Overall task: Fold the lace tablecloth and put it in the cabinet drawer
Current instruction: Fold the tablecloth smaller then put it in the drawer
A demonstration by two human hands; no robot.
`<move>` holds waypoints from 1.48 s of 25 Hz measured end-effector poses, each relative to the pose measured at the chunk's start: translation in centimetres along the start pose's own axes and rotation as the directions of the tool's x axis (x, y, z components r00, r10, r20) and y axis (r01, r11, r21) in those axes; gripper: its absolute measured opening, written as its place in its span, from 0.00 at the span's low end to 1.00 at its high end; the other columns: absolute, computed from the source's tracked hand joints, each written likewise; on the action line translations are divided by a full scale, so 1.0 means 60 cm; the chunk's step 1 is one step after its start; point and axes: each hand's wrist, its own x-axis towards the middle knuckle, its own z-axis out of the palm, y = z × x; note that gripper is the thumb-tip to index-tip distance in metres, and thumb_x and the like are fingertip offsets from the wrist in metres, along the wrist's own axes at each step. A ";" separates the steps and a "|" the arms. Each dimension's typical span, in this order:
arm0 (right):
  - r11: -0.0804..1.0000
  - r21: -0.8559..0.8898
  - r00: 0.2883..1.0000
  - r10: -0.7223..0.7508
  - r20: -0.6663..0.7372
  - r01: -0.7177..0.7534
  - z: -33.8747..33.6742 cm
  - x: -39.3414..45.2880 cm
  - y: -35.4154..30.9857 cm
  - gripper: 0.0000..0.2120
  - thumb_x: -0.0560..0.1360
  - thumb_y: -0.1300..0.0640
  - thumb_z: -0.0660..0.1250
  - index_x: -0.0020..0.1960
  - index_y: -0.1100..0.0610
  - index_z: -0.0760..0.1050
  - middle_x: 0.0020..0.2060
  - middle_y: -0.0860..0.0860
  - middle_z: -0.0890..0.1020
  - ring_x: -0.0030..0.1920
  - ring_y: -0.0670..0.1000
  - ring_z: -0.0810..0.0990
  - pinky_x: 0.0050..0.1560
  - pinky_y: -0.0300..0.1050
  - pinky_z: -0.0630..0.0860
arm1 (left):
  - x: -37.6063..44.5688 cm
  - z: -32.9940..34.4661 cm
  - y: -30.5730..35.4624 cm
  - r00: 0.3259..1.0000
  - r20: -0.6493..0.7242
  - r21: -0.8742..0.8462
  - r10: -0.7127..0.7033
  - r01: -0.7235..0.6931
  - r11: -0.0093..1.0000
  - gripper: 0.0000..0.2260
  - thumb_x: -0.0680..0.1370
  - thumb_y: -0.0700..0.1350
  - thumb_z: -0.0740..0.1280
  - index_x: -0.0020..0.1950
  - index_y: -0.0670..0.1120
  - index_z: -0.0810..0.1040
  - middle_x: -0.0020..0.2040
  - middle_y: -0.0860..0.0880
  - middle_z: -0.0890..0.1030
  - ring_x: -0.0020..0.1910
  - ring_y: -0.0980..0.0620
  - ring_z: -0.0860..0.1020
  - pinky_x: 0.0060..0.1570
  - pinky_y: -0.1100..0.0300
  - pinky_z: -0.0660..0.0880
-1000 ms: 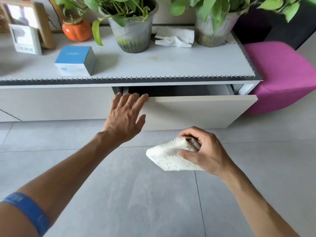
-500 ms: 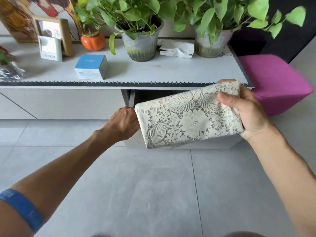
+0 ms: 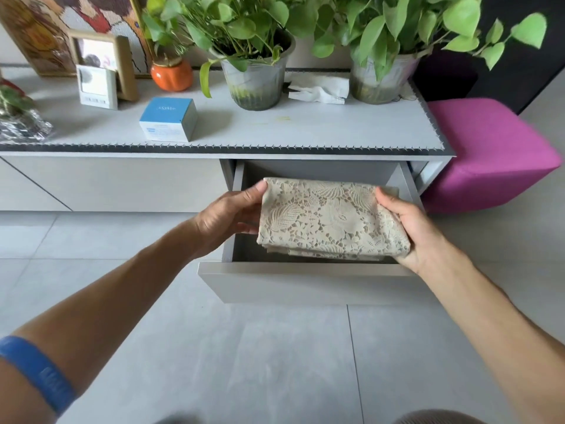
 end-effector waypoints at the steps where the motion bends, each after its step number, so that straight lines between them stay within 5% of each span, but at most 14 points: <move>1: 1.000 -0.009 1.000 0.005 -0.003 -0.005 -0.005 -0.003 0.008 0.11 0.72 0.52 0.71 0.53 0.54 0.81 0.49 0.55 0.86 0.50 0.57 0.86 0.42 0.59 0.82 | -0.002 0.008 -0.008 1.000 0.008 -0.025 -0.015 0.016 1.000 0.22 0.74 0.60 0.66 0.59 0.45 0.81 0.56 0.44 0.84 0.53 0.46 0.83 0.51 0.54 0.77; 4: 1.000 -0.005 1.000 -0.016 -0.003 0.016 -0.010 -0.010 0.018 0.06 0.71 0.53 0.72 0.46 0.52 0.84 0.49 0.55 0.87 0.49 0.56 0.86 0.39 0.56 0.82 | 0.000 0.037 -0.023 0.994 0.032 -0.116 -0.104 0.107 0.988 0.19 0.70 0.47 0.73 0.61 0.48 0.79 0.58 0.45 0.84 0.57 0.44 0.82 0.55 0.50 0.79; 9: 1.000 -0.015 0.999 0.021 -0.027 -0.021 -0.018 -0.008 0.018 0.08 0.74 0.53 0.70 0.40 0.51 0.86 0.45 0.53 0.87 0.45 0.54 0.87 0.37 0.54 0.82 | 0.003 0.038 -0.017 0.986 0.089 -0.187 -0.138 0.153 0.970 0.22 0.70 0.43 0.73 0.64 0.45 0.78 0.61 0.43 0.82 0.60 0.41 0.80 0.62 0.45 0.75; 12: 0.986 -0.107 0.992 0.128 0.020 -0.125 -0.028 0.010 0.006 0.10 0.74 0.55 0.65 0.50 0.53 0.85 0.50 0.55 0.86 0.47 0.56 0.86 0.40 0.57 0.82 | 0.018 0.042 -0.017 0.985 -0.038 -0.237 -0.171 0.157 0.959 0.24 0.70 0.43 0.74 0.65 0.40 0.76 0.59 0.41 0.82 0.58 0.40 0.81 0.63 0.43 0.74; 16: 0.933 -0.316 0.981 0.192 0.027 -0.174 -0.030 0.052 -0.007 0.16 0.73 0.59 0.67 0.60 0.59 0.78 0.52 0.56 0.86 0.48 0.55 0.85 0.40 0.50 0.83 | 0.052 0.038 -0.011 0.951 -0.177 -0.299 -0.255 0.195 0.934 0.15 0.75 0.45 0.70 0.60 0.42 0.76 0.47 0.42 0.84 0.42 0.44 0.83 0.42 0.52 0.80; 20: 0.878 -0.456 0.980 0.066 -0.186 -0.146 -0.028 0.113 -0.025 0.16 0.72 0.53 0.73 0.57 0.58 0.80 0.50 0.54 0.86 0.48 0.53 0.86 0.49 0.49 0.81 | 0.081 0.035 -0.020 0.943 -0.119 -0.315 -0.311 0.261 0.912 0.13 0.77 0.40 0.63 0.61 0.47 0.76 0.51 0.44 0.82 0.47 0.45 0.82 0.37 0.54 0.80; 24: 0.747 -0.581 0.945 0.293 -0.147 -0.323 -0.052 0.147 -0.013 0.14 0.73 0.64 0.64 0.59 0.59 0.75 0.53 0.58 0.81 0.51 0.57 0.79 0.47 0.52 0.74 | 0.112 0.038 -0.051 0.928 -0.173 -0.159 -0.331 0.306 0.939 0.18 0.74 0.31 0.60 0.61 0.46 0.74 0.56 0.43 0.80 0.53 0.43 0.80 0.38 0.54 0.80; 27: 0.752 -0.581 0.950 0.246 -0.193 -0.312 -0.056 0.176 0.009 0.12 0.73 0.73 0.64 0.54 0.62 0.74 0.55 0.61 0.83 0.50 0.59 0.84 0.51 0.56 0.80 | 0.136 0.039 -0.083 0.891 -0.222 -0.071 -0.397 0.391 0.917 0.20 0.73 0.28 0.60 0.61 0.44 0.72 0.57 0.44 0.79 0.55 0.43 0.79 0.44 0.50 0.82; 31: 0.613 -0.695 0.927 0.242 -0.288 -0.376 -0.063 0.202 0.040 0.16 0.73 0.71 0.68 0.60 0.62 0.72 0.55 0.60 0.82 0.51 0.58 0.83 0.48 0.57 0.80 | 0.166 0.035 -0.101 0.860 -0.242 0.039 -0.449 0.471 0.881 0.20 0.74 0.29 0.59 0.62 0.45 0.72 0.57 0.44 0.79 0.55 0.45 0.79 0.45 0.52 0.82; 37: 0.559 -0.746 0.931 0.167 -0.325 -0.361 -0.074 0.215 0.059 0.18 0.73 0.64 0.72 0.61 0.57 0.72 0.56 0.56 0.82 0.55 0.58 0.82 0.53 0.61 0.81 | 0.186 0.035 -0.119 0.846 -0.293 0.113 -0.446 0.494 0.862 0.18 0.73 0.32 0.62 0.61 0.45 0.73 0.56 0.45 0.78 0.53 0.47 0.79 0.41 0.53 0.83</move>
